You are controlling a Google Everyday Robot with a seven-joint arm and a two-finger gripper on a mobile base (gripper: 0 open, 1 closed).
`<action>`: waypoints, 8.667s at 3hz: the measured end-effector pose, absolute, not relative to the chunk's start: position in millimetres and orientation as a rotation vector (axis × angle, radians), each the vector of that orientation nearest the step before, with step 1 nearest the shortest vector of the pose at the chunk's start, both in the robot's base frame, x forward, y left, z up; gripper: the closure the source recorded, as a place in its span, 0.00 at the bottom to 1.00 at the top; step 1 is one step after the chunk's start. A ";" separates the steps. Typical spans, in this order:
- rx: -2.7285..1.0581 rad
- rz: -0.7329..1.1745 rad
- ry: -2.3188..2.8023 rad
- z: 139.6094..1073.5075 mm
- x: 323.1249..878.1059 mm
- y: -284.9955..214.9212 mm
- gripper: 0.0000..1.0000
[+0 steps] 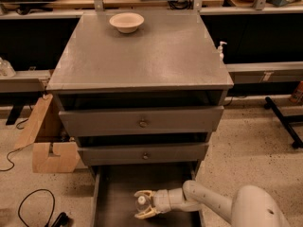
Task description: Pick blue plastic bottle from bottom drawer and place on counter
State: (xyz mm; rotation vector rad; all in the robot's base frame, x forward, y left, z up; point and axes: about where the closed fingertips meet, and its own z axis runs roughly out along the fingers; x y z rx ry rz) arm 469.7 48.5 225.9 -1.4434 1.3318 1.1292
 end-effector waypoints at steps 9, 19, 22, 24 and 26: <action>-0.936 0.955 1.448 842.3 513.0 -220.9 1.00; -0.740 0.671 1.532 930.0 769.3 -199.1 0.35; -0.762 0.610 1.570 942.2 765.5 -210.6 0.00; -0.810 0.130 1.703 979.1 705.4 -331.9 0.00; -0.900 -0.353 1.594 1058.4 607.0 -342.3 0.00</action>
Offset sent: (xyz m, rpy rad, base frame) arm -0.0266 -0.1603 0.2498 0.2340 0.2091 -0.1115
